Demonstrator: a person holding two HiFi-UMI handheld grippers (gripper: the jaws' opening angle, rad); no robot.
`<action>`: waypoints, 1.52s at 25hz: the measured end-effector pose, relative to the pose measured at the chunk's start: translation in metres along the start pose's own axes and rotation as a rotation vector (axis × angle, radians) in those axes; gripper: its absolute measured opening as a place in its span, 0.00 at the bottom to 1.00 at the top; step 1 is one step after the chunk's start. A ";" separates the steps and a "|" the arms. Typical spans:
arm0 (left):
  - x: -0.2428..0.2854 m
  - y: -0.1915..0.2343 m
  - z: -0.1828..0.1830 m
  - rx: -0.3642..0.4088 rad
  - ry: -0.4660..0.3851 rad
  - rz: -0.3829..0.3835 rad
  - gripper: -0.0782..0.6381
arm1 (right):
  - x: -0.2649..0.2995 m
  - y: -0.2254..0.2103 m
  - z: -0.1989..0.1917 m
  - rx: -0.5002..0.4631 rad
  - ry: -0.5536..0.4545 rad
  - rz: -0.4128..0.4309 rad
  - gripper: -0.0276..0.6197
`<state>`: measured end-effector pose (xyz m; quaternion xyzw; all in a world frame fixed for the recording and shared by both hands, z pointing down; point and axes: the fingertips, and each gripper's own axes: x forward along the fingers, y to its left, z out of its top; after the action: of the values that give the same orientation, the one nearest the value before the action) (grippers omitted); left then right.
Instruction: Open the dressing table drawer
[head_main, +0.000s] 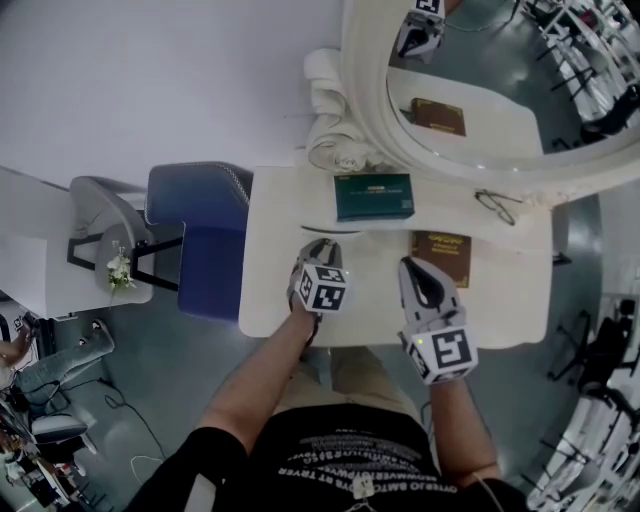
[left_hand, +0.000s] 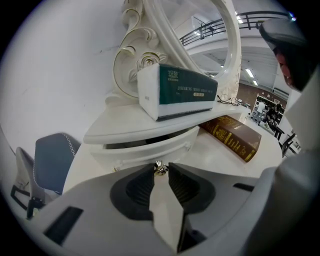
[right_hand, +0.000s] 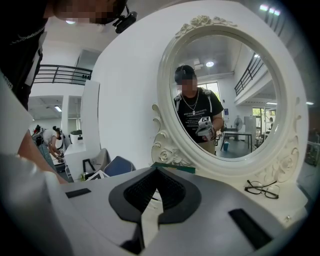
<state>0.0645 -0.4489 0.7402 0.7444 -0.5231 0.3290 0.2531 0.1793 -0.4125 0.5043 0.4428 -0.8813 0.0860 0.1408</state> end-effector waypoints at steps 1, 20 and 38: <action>-0.001 0.000 -0.001 0.002 0.002 -0.002 0.23 | 0.000 0.001 0.001 0.002 0.002 -0.002 0.05; -0.009 -0.005 -0.014 0.012 0.015 -0.023 0.23 | -0.003 0.004 0.013 0.003 -0.015 -0.027 0.05; -0.024 -0.013 -0.029 0.021 0.021 -0.038 0.23 | -0.012 0.010 0.015 0.005 -0.011 -0.028 0.05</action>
<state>0.0649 -0.4089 0.7411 0.7534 -0.5027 0.3372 0.2571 0.1755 -0.4018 0.4865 0.4559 -0.8756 0.0836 0.1360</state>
